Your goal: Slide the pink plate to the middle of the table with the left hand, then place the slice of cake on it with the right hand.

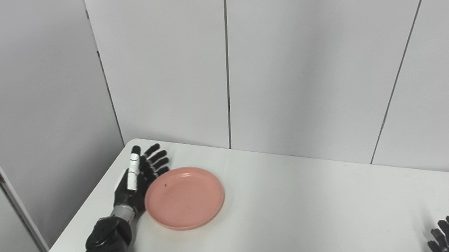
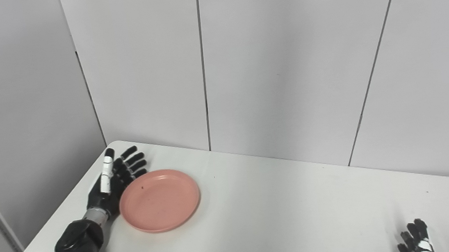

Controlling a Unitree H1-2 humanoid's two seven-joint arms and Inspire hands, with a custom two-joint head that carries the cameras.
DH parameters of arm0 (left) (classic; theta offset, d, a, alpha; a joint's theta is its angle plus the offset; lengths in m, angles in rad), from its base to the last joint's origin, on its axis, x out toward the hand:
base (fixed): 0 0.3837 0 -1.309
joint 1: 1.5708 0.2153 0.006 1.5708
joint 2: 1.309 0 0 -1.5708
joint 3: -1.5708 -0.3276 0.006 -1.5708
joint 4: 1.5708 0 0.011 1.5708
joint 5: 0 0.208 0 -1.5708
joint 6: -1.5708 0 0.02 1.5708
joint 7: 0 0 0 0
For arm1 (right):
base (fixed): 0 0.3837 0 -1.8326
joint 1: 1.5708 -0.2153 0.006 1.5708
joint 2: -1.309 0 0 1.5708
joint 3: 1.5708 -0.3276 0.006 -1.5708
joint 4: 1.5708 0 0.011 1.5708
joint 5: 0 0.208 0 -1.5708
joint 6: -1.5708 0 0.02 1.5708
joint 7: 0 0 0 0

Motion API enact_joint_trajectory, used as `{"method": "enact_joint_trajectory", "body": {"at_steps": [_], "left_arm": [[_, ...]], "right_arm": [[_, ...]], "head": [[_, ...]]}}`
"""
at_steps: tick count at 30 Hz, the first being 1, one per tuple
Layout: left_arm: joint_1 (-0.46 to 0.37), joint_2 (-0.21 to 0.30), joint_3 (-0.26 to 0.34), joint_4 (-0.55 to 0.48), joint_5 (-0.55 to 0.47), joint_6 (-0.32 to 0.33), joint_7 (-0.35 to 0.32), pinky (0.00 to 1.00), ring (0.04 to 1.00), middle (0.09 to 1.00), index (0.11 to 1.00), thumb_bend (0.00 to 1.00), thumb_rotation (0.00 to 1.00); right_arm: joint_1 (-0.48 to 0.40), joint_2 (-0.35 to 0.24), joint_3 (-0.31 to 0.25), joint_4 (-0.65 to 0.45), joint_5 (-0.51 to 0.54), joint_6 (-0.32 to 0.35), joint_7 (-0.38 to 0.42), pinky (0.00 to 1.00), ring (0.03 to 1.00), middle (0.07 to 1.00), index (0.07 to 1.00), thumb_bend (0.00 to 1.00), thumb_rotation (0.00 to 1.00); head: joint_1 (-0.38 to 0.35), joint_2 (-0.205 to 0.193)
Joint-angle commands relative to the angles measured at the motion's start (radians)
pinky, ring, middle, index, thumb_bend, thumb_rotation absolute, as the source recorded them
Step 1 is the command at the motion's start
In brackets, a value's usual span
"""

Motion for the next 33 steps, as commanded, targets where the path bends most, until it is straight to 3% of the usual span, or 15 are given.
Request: {"method": "enact_joint_trajectory", "body": {"at_steps": [1,14,20,21,23,26,32,33], "left_arm": [[0.012,-0.024,-0.037,0.006,0.045,0.071,0.006,0.81,0.823,0.815,0.808,0.83,0.96],[0.03,-0.103,-0.118,-0.14,0.095,0.151,0.022,0.84,0.855,0.843,0.829,0.85,0.95],[0.058,-0.157,-0.128,-0.249,0.129,0.181,0.097,0.85,0.865,0.855,0.843,0.83,0.96],[0.067,-0.166,-0.129,-0.276,0.135,0.193,0.11,0.85,0.865,0.855,0.843,0.83,0.96],[0.083,-0.178,-0.139,-0.323,0.151,0.218,0.131,0.84,0.862,0.853,0.834,0.82,0.97],[0.105,-0.195,-0.149,-0.38,0.171,0.252,0.158,0.85,0.874,0.863,0.845,0.82,0.98],[0.137,-0.225,-0.167,-0.47,0.198,0.286,0.174,0.85,0.873,0.866,0.858,0.82,1.0],[0.144,-0.231,-0.173,-0.486,0.2,0.289,0.171,0.85,0.875,0.868,0.861,0.82,1.0]], "right_arm": [[0.006,-0.003,-0.001,-0.022,-0.001,-0.007,0.0,1.0,1.0,1.0,1.0,0.0,1.0],[0.015,0.004,0.004,-0.048,-0.005,-0.004,-0.005,1.0,1.0,1.0,1.0,0.0,1.0],[0.02,0.012,0.011,-0.057,-0.028,-0.009,-0.023,1.0,1.0,1.0,1.0,0.03,1.0],[0.021,0.018,0.011,-0.063,-0.031,-0.01,-0.029,1.0,1.0,1.0,1.0,0.03,1.0],[0.025,0.019,0.021,-0.081,-0.052,-0.001,-0.033,1.0,1.0,1.0,1.0,0.11,0.86],[0.033,0.01,0.045,-0.118,-0.079,0.026,-0.03,1.0,1.0,1.0,1.0,0.24,0.91],[0.05,0.034,0.063,-0.187,-0.093,0.089,-0.055,1.0,1.0,1.0,1.0,0.43,0.74],[0.054,0.036,0.068,-0.192,-0.106,0.093,-0.06,1.0,0.999,1.0,1.0,0.45,0.73]], "head": [[-0.006,0.004],[-0.031,0.015],[-0.088,0.029],[-0.125,0.042],[-0.164,0.054],[-0.215,0.074],[-0.372,0.124],[-0.372,0.124]]}}
